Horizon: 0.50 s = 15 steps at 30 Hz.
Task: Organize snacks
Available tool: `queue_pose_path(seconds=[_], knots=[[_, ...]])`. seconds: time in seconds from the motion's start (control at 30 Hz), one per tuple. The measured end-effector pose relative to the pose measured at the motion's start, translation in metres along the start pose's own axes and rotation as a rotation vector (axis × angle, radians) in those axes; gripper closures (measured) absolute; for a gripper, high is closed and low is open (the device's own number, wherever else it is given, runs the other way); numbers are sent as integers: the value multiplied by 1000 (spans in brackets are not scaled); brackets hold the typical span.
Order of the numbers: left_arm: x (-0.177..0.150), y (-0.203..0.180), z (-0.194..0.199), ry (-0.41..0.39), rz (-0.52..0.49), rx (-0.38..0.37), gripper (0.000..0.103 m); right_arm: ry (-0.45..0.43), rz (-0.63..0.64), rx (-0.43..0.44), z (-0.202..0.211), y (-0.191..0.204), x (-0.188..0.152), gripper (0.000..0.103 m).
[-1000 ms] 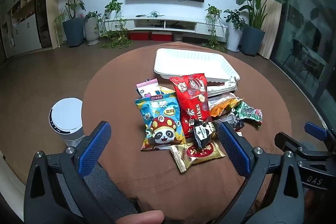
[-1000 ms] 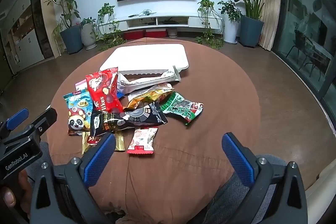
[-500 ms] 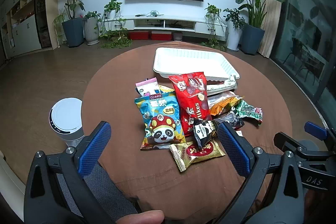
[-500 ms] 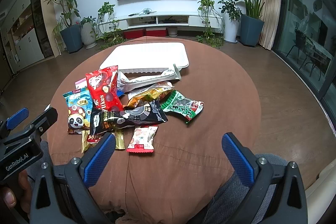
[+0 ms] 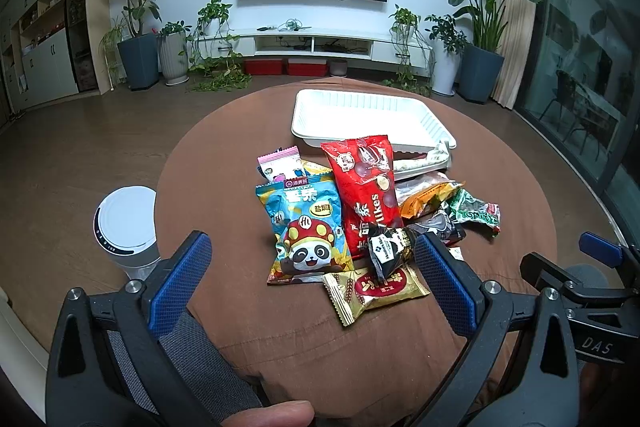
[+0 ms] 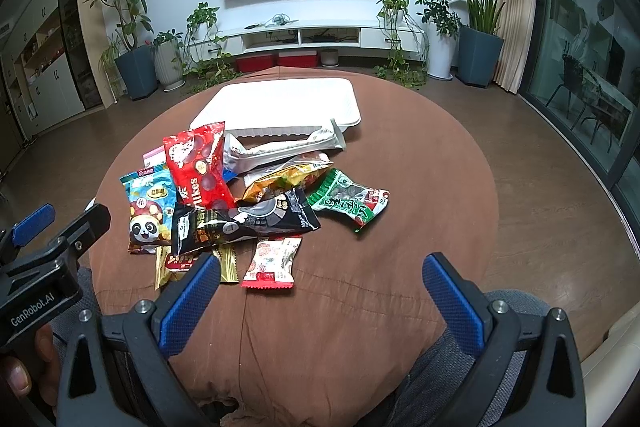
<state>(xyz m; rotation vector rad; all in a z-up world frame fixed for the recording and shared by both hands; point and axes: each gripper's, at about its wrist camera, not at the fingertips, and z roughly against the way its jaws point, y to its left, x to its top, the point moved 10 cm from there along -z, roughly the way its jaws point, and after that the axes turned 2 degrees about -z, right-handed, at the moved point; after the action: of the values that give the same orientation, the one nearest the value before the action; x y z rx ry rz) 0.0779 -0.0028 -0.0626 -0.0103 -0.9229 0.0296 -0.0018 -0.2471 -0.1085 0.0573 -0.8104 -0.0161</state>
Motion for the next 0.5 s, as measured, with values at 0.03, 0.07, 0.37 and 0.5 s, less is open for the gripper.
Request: queue_pose_path(seconds=[0.03,0.07,0.37,0.5], knots=[[0,0,0,0,0,0,0,0,0,0,0,0,0,0],[0,0,0,0,0,0,0,1,-1,0,0,0,0,0],[0,-1,0,1,-1,1,0,3,-1,1,-2,1,-3,0],[0,-1,0,1,-2,1,0,4,-1,2,-2,0,-3,0]])
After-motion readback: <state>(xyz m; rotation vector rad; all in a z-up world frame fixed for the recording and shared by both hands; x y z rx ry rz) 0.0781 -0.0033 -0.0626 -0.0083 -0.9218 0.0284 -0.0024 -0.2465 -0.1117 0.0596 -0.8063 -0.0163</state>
